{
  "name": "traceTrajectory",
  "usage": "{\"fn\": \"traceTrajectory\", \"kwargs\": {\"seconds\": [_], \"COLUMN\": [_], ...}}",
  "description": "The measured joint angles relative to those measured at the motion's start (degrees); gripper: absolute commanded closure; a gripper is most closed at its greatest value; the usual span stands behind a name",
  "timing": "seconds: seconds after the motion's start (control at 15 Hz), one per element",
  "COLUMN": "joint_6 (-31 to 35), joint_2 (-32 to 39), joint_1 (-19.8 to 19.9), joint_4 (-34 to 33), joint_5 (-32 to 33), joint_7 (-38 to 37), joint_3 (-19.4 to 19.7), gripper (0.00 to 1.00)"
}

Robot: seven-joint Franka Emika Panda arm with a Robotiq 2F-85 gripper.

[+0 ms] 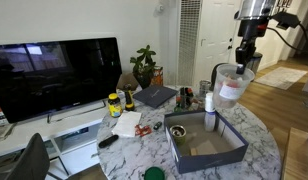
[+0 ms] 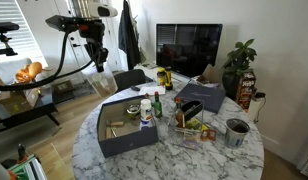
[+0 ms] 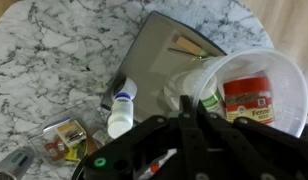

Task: Put the clear cup in the box

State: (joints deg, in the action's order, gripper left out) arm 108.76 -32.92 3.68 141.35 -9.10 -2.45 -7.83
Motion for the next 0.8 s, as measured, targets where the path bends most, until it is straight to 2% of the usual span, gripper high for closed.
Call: {"fn": "traceTrajectory", "kwargs": {"seconds": [0.13,0.27,0.53,0.8], "joint_6": [0.08,0.47,2.76,2.70], "joint_2": [6.35,13.55,25.03,26.66], "joint_1": [-0.54,-0.35,-1.80,-1.99], "joint_4": [-1.08,-2.21,-4.22,-4.71], "joint_5": [0.64,0.70,1.22,1.97], "joint_7": [-2.84,-1.94,9.49,12.50], "joint_3": [-3.53,-4.45,0.69,2.27], "gripper": [0.99,0.99,0.95,0.99]}}
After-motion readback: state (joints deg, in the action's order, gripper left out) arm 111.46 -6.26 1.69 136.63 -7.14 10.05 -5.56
